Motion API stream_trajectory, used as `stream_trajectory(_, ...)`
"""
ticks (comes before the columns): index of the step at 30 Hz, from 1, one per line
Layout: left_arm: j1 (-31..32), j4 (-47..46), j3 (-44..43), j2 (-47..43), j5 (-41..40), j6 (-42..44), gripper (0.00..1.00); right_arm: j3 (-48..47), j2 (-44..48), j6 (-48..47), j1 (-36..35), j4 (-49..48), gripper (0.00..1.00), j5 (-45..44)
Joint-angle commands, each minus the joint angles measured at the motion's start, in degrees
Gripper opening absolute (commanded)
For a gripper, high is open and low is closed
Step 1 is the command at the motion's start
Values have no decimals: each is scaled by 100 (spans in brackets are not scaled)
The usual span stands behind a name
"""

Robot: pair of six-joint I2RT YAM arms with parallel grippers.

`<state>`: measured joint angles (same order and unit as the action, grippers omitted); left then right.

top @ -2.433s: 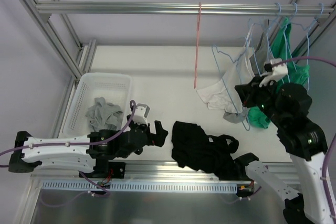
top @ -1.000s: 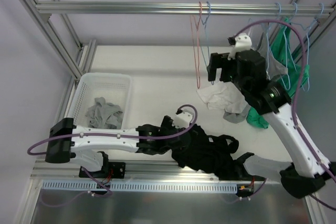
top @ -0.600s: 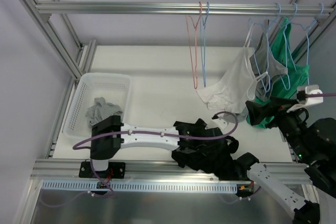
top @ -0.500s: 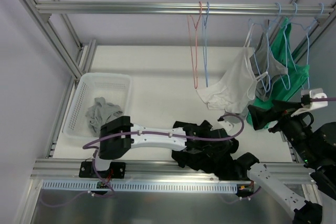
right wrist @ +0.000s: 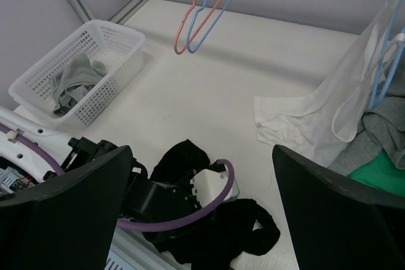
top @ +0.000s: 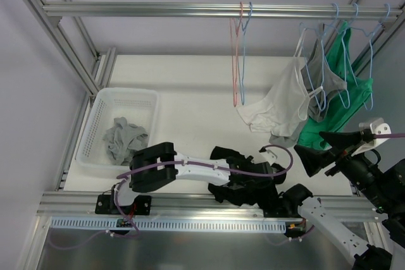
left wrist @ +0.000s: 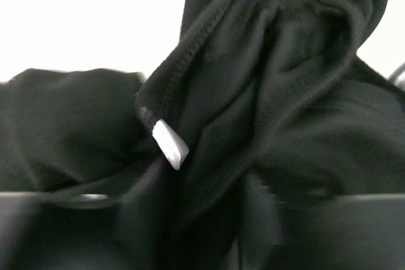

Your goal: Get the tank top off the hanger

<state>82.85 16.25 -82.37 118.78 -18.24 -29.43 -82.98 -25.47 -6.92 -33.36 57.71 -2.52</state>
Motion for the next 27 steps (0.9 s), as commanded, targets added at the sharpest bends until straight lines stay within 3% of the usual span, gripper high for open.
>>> stream_trajectory(1, -40, 476, 712, 32, 7, -422, 30, -8, 122, -108, 5, -199, 99, 428)
stream_trajectory(5, -294, 554, 1904, -1089, -441, -1177, 0, -60, 183, -126, 5, -208, 100, 393)
stream_trajectory(10, -594, 984, 2936, -2700, -1409, -2319, 0, -8, 271, -99, 5, -304, 99, 419)
stream_trajectory(13, -831, 1258, 3174, -3832, -1700, -2454, 0, 89, 236, -108, -3, -366, 100, 358)
stream_trajectory(20, -1534, 1644, 2131, -4565, -1806, -1400, 0, 273, -36, -152, -12, -384, 99, -142)
stream_trajectory(27, -2930, 2321, 1303, -5215, -1727, -926, 0, 274, -98, -152, -12, -454, 99, -125)
